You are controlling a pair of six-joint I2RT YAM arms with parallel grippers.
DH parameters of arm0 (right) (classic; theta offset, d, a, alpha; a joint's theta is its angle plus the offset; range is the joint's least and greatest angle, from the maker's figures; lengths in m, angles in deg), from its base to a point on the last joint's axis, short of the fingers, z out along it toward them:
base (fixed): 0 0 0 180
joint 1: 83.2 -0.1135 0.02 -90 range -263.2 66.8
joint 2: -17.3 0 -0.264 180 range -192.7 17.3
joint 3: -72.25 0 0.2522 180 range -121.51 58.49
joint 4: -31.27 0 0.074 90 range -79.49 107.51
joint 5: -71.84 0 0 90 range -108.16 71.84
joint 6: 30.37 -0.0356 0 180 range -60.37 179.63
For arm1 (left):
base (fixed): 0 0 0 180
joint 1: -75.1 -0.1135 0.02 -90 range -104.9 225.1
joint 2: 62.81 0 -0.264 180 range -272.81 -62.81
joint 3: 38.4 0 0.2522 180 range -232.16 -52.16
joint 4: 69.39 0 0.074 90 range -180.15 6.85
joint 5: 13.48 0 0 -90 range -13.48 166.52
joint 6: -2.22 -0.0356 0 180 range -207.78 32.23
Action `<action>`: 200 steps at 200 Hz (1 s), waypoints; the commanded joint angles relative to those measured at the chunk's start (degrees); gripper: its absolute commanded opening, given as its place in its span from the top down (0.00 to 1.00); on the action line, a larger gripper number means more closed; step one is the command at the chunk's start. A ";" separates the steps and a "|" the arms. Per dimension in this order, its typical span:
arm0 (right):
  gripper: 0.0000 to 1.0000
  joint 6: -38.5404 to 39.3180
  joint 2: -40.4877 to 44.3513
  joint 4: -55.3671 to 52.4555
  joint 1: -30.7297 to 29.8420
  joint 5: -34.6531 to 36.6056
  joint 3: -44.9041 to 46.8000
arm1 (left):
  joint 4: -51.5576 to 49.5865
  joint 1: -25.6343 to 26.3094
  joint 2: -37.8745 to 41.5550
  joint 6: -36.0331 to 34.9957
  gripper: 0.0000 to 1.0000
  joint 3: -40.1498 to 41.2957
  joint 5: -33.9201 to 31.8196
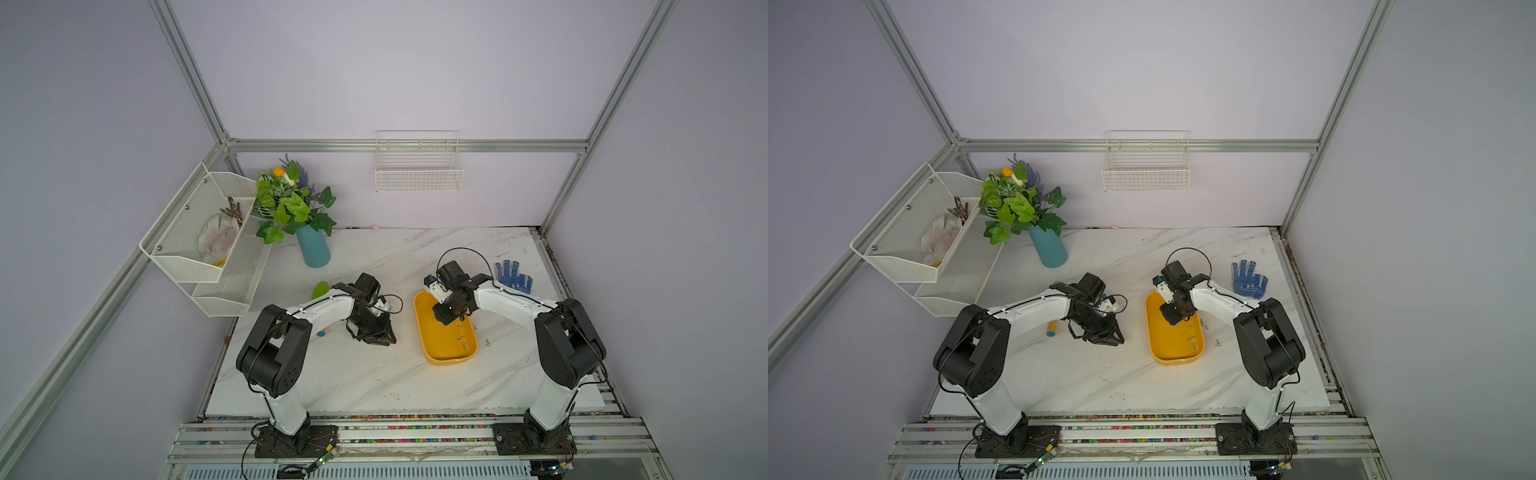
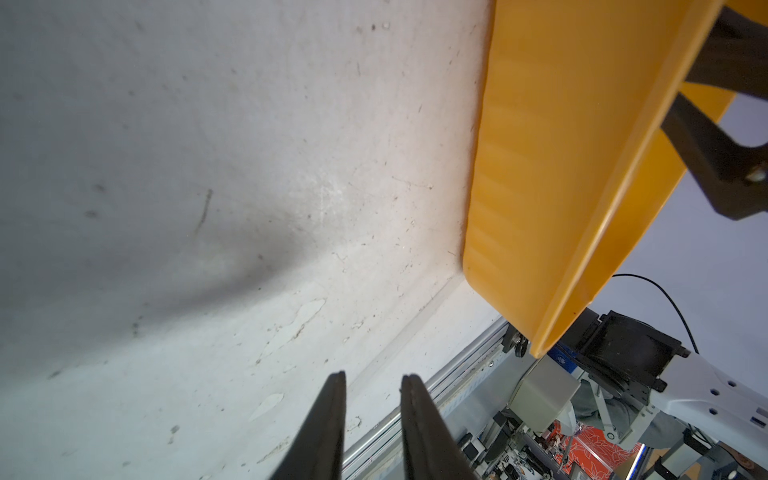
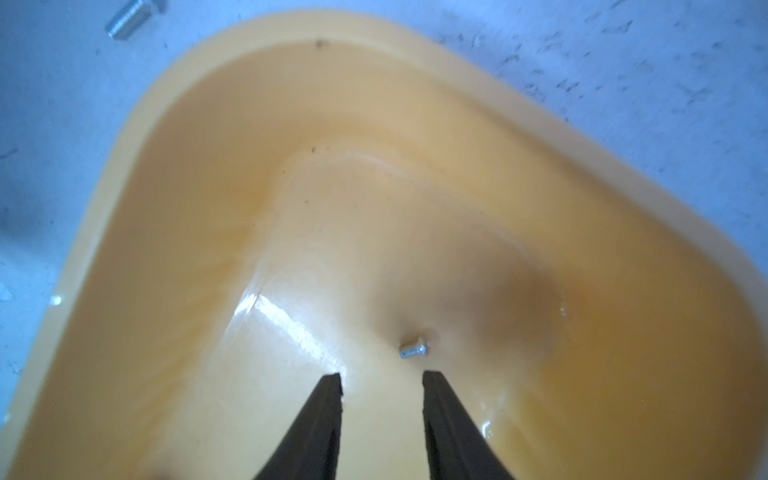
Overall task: Take out the screws from the storage box
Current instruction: Pick up the screw from the storage box.
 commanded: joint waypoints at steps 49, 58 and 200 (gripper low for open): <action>0.58 -10.85 0.78 -0.74 -0.43 1.22 1.48 | -1.06 -0.29 0.56 -0.77 0.72 -2.01 -0.27; 0.57 -11.76 0.44 -0.97 -0.56 0.94 1.57 | -1.02 -0.29 0.52 -0.73 0.72 -2.13 -0.21; 0.59 -18.15 -5.38 2.30 -1.37 4.80 1.44 | -1.39 -0.29 0.90 -0.87 0.71 -1.92 -0.40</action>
